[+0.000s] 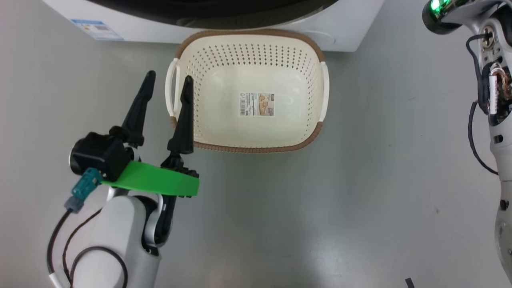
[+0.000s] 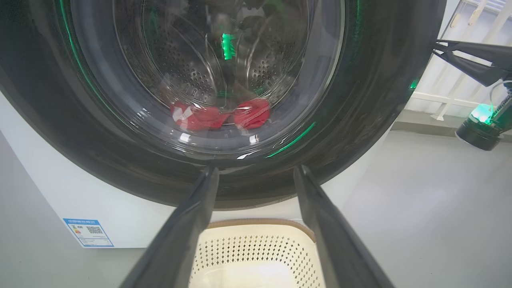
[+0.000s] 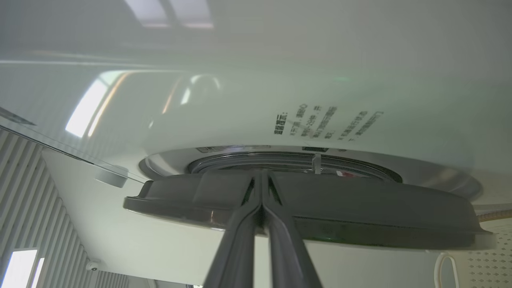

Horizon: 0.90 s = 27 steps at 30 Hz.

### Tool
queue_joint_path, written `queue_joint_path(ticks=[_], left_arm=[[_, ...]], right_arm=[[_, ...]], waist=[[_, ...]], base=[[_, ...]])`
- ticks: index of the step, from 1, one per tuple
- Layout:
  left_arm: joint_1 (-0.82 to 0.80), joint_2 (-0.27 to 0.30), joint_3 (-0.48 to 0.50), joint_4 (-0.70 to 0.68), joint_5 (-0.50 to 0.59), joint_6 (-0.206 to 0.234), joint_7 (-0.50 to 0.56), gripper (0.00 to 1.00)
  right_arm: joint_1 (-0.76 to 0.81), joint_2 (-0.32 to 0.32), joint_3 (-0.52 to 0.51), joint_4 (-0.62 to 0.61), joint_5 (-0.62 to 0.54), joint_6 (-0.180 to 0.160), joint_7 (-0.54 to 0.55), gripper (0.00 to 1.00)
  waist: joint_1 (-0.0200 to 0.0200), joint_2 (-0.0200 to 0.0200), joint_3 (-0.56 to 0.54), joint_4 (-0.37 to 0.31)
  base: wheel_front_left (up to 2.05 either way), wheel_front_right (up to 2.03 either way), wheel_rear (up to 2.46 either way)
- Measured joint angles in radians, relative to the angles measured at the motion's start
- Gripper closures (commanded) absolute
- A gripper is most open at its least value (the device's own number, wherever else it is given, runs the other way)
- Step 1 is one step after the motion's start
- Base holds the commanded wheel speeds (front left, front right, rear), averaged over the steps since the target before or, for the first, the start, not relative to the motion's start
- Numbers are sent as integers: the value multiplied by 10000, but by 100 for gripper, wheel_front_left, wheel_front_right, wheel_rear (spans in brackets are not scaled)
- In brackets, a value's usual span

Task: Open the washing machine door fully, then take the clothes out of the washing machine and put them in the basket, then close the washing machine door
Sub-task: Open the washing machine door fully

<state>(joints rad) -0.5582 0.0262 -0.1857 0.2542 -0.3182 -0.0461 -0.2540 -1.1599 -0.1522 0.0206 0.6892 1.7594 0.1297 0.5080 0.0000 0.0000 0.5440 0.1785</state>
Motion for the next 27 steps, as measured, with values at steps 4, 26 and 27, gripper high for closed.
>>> queue_joint_path(ticks=[4, 26, 27], left_arm=[[-32, -15, -75, -27, 0, -71, 0, 0], [-421, -33, -259, 259, -190, -73, 0, 0], [-421, -33, -261, 280, -190, -73, 0, 0]], right_arm=[[-299, 0, 35, 10, -8, 0, 127, 100], [-868, -73, 341, 215, -410, 2, 918, 100], [-900, -71, 374, 232, -453, 0, 922, 100]], waist=[[0, 0, 265, 106], [0, 0, 515, 395], [0, 0, 501, 386]], base=[[0, 0, 0], [0, 0, 0], [0, 0, 0]])
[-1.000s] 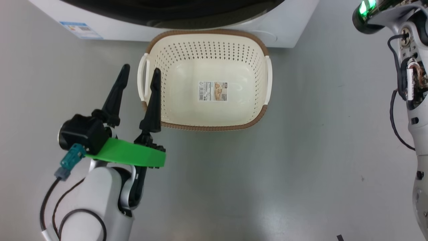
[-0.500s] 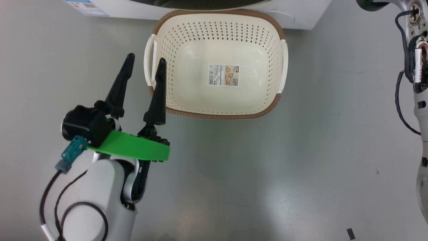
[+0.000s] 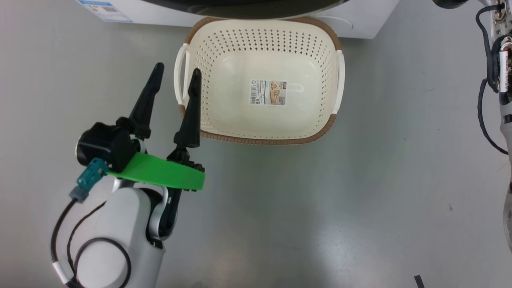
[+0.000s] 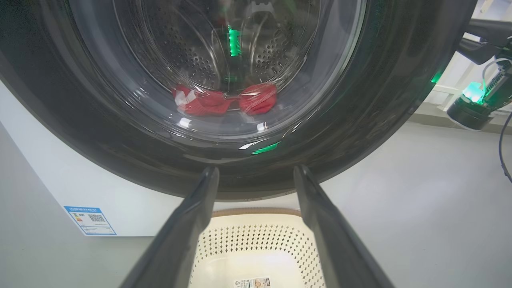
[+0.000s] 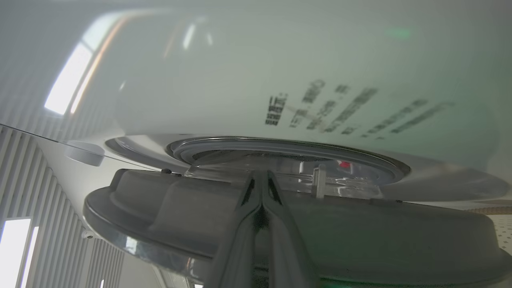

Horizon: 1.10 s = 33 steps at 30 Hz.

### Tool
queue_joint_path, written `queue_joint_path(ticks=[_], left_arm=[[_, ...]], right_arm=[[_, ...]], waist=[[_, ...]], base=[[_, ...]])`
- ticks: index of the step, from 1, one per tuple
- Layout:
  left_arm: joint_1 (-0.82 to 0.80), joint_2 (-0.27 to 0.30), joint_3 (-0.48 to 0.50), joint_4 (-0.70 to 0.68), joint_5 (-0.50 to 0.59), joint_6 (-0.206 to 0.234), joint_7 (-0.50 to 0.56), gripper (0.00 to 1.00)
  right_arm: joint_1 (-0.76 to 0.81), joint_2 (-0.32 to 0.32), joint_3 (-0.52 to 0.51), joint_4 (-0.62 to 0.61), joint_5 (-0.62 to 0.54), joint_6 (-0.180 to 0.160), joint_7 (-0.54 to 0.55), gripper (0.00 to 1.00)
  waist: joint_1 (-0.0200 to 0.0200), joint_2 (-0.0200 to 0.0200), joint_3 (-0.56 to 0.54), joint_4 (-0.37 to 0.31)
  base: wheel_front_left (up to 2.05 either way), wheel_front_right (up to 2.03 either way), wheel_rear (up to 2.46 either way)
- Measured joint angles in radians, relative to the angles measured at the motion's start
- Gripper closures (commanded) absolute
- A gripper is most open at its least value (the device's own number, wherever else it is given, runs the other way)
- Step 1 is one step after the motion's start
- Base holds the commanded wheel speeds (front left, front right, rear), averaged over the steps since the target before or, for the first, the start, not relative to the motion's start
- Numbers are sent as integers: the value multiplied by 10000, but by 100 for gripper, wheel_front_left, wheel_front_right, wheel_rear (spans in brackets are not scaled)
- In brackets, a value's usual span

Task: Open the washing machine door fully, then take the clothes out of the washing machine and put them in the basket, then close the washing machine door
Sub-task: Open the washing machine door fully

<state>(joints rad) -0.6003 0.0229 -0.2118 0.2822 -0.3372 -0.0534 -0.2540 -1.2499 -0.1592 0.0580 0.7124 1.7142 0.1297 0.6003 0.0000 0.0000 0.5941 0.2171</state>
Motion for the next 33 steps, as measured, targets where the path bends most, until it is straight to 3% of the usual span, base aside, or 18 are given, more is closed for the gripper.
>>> queue_joint_path(ticks=[33], left_arm=[[488, -6, 268, 508, 0, 15, 0, 0]], right_arm=[[1407, 301, 543, 125, -462, -29, 1047, 100]], waist=[[0, 0, -1455, -347]], base=[[0, 0, 0]])
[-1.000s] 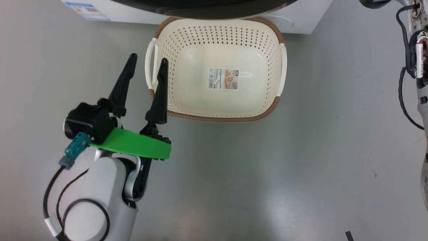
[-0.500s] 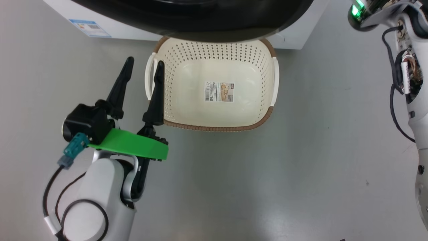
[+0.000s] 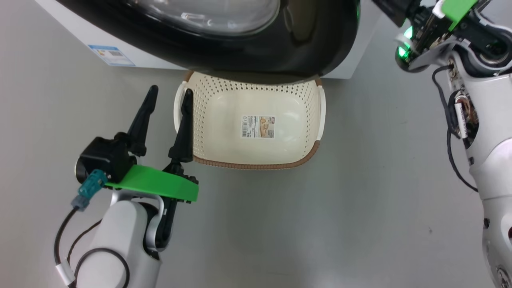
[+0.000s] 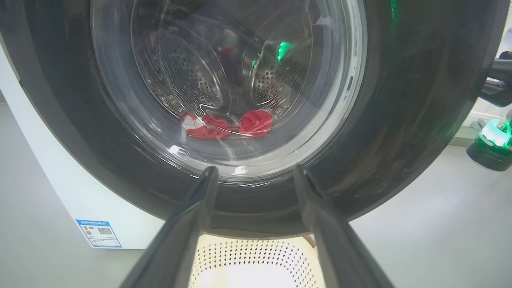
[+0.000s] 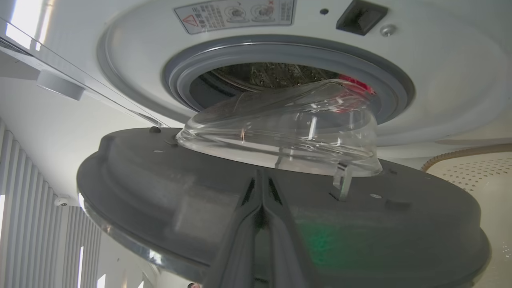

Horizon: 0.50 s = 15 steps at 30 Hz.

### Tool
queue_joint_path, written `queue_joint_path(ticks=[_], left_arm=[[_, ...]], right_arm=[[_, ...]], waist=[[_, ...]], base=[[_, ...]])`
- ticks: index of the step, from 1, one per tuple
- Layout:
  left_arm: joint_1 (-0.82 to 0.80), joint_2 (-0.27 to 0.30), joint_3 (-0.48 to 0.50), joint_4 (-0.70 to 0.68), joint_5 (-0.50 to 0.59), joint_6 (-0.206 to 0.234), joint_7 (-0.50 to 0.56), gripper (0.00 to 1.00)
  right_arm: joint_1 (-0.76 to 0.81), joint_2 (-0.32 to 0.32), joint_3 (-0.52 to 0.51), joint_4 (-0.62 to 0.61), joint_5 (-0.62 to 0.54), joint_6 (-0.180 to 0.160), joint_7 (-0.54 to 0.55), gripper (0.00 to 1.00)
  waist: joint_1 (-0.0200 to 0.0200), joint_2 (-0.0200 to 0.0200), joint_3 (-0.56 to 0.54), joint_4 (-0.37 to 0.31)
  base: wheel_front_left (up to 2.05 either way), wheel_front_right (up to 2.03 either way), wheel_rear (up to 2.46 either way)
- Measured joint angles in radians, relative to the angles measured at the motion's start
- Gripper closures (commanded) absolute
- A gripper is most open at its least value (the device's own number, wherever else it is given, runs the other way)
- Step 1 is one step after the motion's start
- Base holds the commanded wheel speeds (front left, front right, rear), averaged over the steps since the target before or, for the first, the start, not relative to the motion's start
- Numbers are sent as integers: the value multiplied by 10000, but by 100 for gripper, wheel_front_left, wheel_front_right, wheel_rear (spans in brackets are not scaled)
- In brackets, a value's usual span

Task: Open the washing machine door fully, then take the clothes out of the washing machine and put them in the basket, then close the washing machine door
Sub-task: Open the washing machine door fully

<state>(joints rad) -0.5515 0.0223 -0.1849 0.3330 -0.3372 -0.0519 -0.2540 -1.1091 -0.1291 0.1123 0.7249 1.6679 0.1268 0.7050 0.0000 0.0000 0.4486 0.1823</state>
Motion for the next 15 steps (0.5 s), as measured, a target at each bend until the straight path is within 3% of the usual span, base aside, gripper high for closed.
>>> queue_joint_path(ticks=[15], left_arm=[[595, 4, 194, 146, 25, 163, 0, 0]], right_arm=[[884, 322, 322, 82, -88, -2, 224, 100]], waist=[[0, 0, -979, -172]], base=[[0, 0, 0]])
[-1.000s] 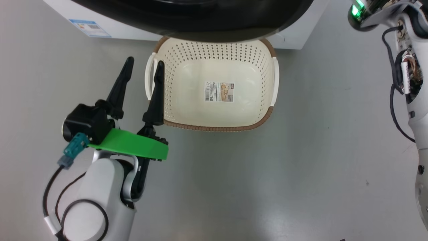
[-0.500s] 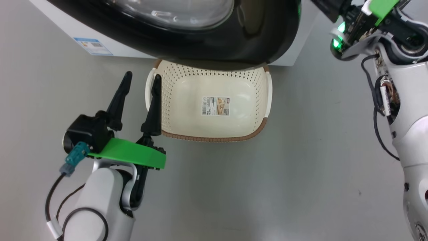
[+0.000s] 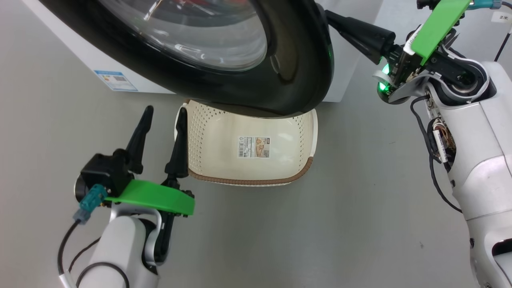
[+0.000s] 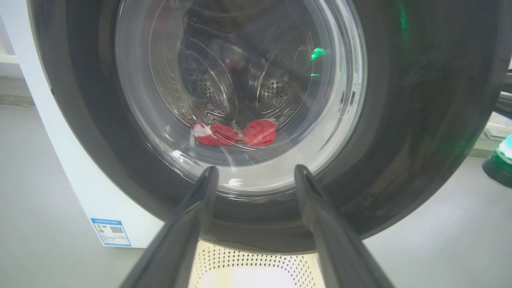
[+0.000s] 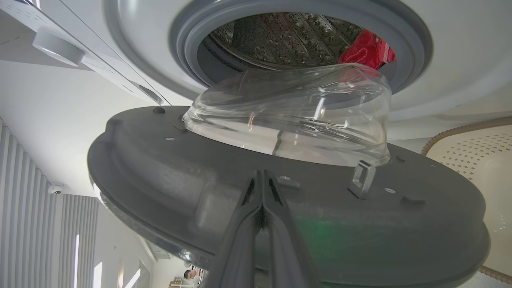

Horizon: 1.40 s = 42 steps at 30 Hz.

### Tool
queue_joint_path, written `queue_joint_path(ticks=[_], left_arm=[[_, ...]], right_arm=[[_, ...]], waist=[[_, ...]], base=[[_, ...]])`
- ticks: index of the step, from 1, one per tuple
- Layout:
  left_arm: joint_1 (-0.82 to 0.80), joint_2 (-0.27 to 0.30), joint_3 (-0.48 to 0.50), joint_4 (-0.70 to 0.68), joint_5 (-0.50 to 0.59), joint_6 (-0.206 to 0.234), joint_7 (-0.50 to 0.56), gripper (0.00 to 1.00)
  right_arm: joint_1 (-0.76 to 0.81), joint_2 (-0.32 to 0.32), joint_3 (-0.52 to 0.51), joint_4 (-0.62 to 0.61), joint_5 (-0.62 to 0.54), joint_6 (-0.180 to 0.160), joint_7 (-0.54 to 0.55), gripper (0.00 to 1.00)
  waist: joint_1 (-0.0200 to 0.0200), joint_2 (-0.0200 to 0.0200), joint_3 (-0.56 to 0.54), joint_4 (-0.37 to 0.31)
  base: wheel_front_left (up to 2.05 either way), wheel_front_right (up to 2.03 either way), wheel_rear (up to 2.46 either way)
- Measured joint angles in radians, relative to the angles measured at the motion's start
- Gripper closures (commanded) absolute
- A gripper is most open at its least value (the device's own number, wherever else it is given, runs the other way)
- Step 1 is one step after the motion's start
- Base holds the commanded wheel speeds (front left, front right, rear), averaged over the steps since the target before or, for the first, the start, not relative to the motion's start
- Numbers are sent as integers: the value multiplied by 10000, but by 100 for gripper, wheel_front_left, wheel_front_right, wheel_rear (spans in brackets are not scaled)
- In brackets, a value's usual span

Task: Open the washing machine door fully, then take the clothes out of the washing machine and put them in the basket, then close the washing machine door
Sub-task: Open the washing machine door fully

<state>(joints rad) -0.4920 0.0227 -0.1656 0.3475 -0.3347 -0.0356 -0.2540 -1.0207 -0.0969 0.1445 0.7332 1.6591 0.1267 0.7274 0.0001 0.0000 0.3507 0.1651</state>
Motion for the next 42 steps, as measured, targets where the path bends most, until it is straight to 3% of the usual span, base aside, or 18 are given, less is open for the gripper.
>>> queue_joint_path(ticks=[7, 8, 9, 10, 11, 16, 24, 25, 31, 37, 42], left_arm=[[224, 8, 98, -245, 4, 8, 0, 0], [226, 8, 102, -274, 4, 8, 0, 0], [230, 8, 102, -288, 6, 8, 0, 0], [239, 10, 104, -305, 6, 8, 0, 0], [248, 10, 105, -320, 8, 8, 0, 0], [263, 17, 125, -364, 67, 10, 0, 0], [473, 23, 261, -585, 98, 100, 0, 0], [473, 23, 261, -585, 98, 100, 0, 0], [639, 21, 366, -903, 117, 98, 0, 0], [679, 23, 508, -1122, 326, 96, 0, 0], [678, 23, 642, -1220, 362, 96, 0, 0]], right_arm=[[210, 67, 222, -359, -715, 0, -821, 100], [239, 52, 295, -506, -943, 0, -1018, 85], [290, 52, 307, -631, -1141, 0, -1250, 56], [354, 33, 336, -734, -1279, 0, -1488, 7], [418, -4, 355, -848, -1394, 0, -1699, 0], [821, -274, 508, -1505, -2136, 0, -3014, 0], [1622, -989, 1866, -2286, -4589, 2, -6362, 0], [1622, -989, 1866, -2286, -4589, 2, -6362, 0], [1970, -1741, 2786, -2094, -6753, 2, -8953, 0], [2154, -1601, 2748, -1900, -8159, 4, -9772, 0], [2884, -1097, 1392, -2673, -9965, 4, -9831, 0]], waist=[[-1, 0, -94, -213], [0, 0, -98, -246], [0, 0, -99, -278], [0, 0, -97, -309], [0, 0, -94, -342], [0, 0, -73, -527], [-1, 0, -145, -766], [-1, 0, -145, -766], [-1, 0, -138, -881], [-1, 0, -14, -979], [0, 0, 110, -1056]], base=[[0, 0, 0], [0, 0, 0], [0, 0, 0], [0, 0, 0], [0, 0, 0], [0, 0, 0], [0, 0, 0], [0, 0, 0], [0, 0, 0], [0, 0, 0], [0, 0, 0]])
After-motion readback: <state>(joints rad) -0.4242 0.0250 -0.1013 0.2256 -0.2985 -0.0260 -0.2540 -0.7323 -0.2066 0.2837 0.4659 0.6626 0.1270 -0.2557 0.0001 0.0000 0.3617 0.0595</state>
